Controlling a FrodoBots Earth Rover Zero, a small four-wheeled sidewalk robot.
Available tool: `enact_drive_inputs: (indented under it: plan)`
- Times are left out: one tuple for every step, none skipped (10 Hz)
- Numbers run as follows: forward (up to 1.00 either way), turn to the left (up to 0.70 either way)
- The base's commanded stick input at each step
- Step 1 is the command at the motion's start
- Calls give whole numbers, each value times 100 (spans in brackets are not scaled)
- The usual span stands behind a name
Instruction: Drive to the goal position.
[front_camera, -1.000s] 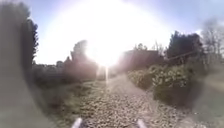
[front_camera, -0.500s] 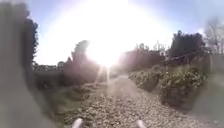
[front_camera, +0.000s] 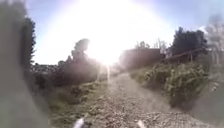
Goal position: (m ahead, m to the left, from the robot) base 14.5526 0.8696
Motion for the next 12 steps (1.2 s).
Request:
enact_drive_inputs:
  plan:
    - [50,0]
    - [50,0]
    - [50,0]
    - [50,0]
    - [50,0]
    - [50,0]
    - [50,0]
    - [50,0]
    - [50,0]
    - [50,0]
    - [50,0]
    - [50,-4]
